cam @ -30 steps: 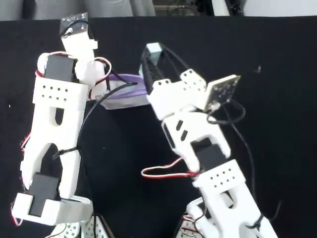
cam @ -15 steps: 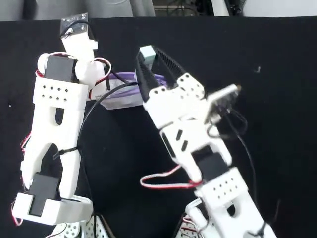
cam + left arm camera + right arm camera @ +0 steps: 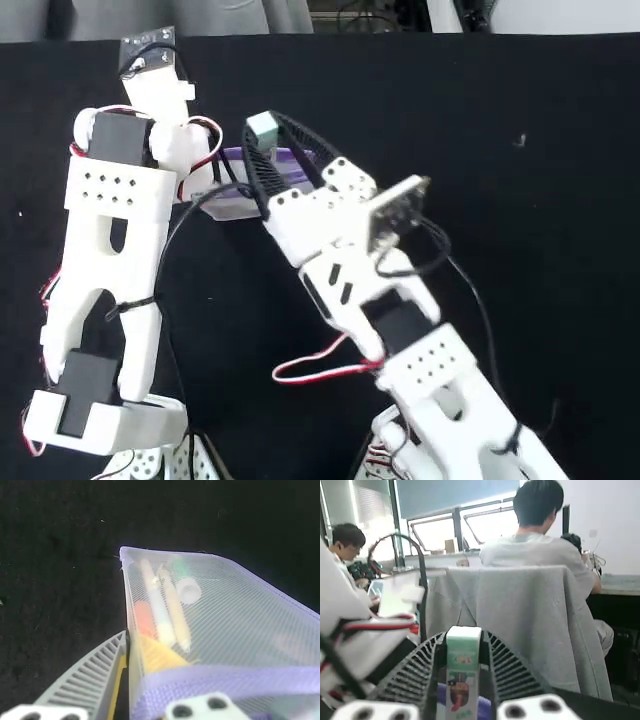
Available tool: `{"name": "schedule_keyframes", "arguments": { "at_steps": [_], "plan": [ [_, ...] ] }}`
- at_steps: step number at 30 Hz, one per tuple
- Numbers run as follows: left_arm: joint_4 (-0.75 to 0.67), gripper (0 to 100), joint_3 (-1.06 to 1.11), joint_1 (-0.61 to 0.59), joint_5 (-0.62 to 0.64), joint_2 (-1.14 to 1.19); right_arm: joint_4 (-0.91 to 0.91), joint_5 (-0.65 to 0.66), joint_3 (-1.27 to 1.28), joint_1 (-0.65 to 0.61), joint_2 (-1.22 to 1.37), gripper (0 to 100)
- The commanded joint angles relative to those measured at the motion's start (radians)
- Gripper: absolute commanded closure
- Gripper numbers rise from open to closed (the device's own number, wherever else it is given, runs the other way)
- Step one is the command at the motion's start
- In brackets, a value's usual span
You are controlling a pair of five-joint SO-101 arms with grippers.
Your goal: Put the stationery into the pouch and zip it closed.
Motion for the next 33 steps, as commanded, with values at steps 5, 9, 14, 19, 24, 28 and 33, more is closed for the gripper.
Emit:
{"name": "schedule_keyframes", "arguments": {
  "at_steps": [5, 9, 14, 19, 24, 28, 33],
  "plan": [
    [-0.008, 97, -0.001, -0.022, 0.000, -0.018, -0.041, 0.017, 0.001, 0.025, 0.104, 98.7],
    [-0.008, 97, -0.005, -0.045, 0.000, -0.018, -0.041, 0.094, 0.027, 0.018, 0.104, 98.2],
    [-0.008, 97, -0.002, -0.050, 0.000, -0.020, -0.041, 0.141, 0.030, -0.002, 0.104, 81.1],
    [-0.011, 97, -0.001, -0.051, 0.000, -0.018, -0.041, 0.149, 0.024, -0.005, 0.091, 69.2],
    [-0.012, 97, -0.001, -0.053, 0.000, -0.017, 0.003, 0.149, 0.030, -0.002, -0.044, 72.7],
    [-0.014, 97, 0.001, -0.054, 0.000, -0.017, 0.143, 0.183, -0.008, 0.037, -0.206, 74.3],
    [-0.014, 97, 0.001, -0.102, -0.026, -0.017, 0.463, 0.241, -0.128, 0.132, -0.348, 74.4]
  ]
}}
